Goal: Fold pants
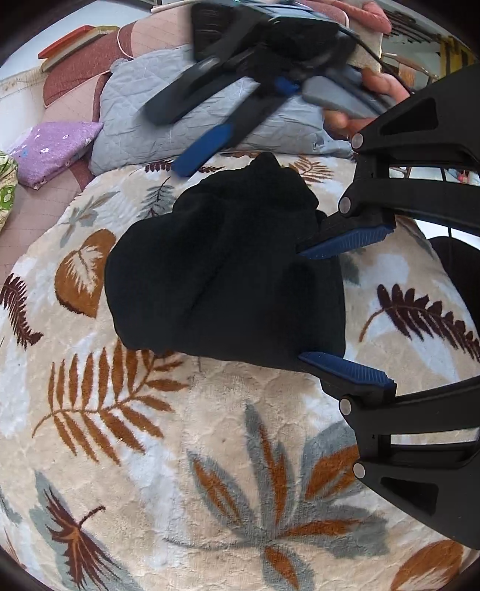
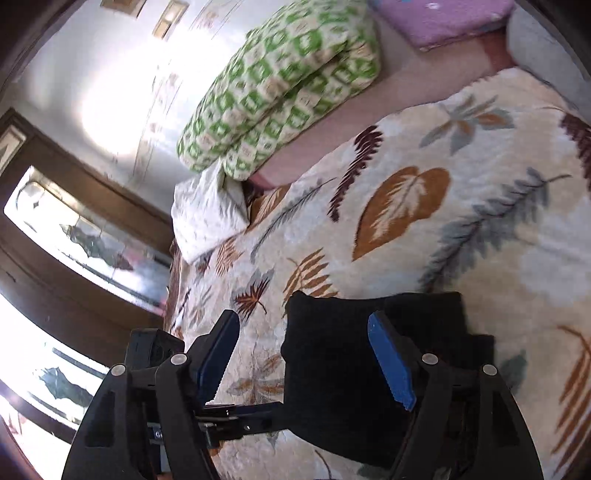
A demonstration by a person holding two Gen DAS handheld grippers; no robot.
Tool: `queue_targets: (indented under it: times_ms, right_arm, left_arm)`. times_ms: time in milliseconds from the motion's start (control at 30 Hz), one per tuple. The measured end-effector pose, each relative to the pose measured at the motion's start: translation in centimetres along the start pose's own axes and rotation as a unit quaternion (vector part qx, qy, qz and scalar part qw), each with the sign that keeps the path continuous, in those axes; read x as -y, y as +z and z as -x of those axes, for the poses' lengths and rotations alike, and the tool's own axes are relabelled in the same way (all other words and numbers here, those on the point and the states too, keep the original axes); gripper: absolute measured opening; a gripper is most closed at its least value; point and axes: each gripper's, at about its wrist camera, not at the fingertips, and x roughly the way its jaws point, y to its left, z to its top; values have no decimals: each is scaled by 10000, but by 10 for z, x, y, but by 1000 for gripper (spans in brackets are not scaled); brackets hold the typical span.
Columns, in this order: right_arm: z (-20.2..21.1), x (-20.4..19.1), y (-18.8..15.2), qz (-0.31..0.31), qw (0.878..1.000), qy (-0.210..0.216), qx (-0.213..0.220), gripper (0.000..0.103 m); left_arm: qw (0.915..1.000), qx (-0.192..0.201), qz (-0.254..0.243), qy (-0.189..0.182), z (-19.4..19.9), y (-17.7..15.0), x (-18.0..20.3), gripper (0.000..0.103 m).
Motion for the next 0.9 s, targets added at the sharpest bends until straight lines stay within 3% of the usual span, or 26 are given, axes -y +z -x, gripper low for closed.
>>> queue_targets:
  times_ms: [100, 200, 267, 300, 400, 467, 567, 700, 767, 833, 900]
  right_arm:
    - [-49, -26, 10, 863, 9932, -317, -722, 75]
    - [-88, -40, 10, 1637, 9733, -873, -1354, 73]
    - [-106, -51, 6, 2364, 9515, -1211, -1553, 37]
    - [-113, -50, 7, 2446, 9462, -1297, -1672, 19]
    - [-134, -39, 7, 2343, 9427, -1427, -1900, 19]
    - [-148, -27, 2, 2379, 9372, -1652, -1941, 25]
    - [-146, -9, 10, 1763, 9557, -1581, -1746, 39]
    - [-88, -10, 26, 1124, 9823, -1024, -1096, 41]
    - [-52, -7, 29, 862, 9896, -783, -843, 49]
    - [-16, -3, 28, 698, 9934, -689, -599, 70]
    - [14, 7, 22, 501, 9956, -631, -476, 80]
  left_arm:
    - [10000, 37, -88, 14, -2, 0, -2, 51]
    - [9999, 45, -95, 119, -10, -1, -4, 51]
    - [9996, 37, -103, 274, -19, -1, -4, 51]
    - [9993, 22, -98, 354, -23, -1, -5, 51]
    - [9988, 87, -186, 441, -27, -1, -4, 51]
    - [9989, 66, -187, 419, -26, -1, -6, 51]
    - [10000, -10, -31, 81, -13, 0, -16, 51]
    - [9995, 253, 131, -100, 18, 6, -30, 51]
    - [9985, 420, 233, -250, 32, 10, -35, 51]
    - [9984, 423, 274, -274, 35, 15, -35, 51]
    - [9989, 386, 208, -160, 32, 18, -29, 51]
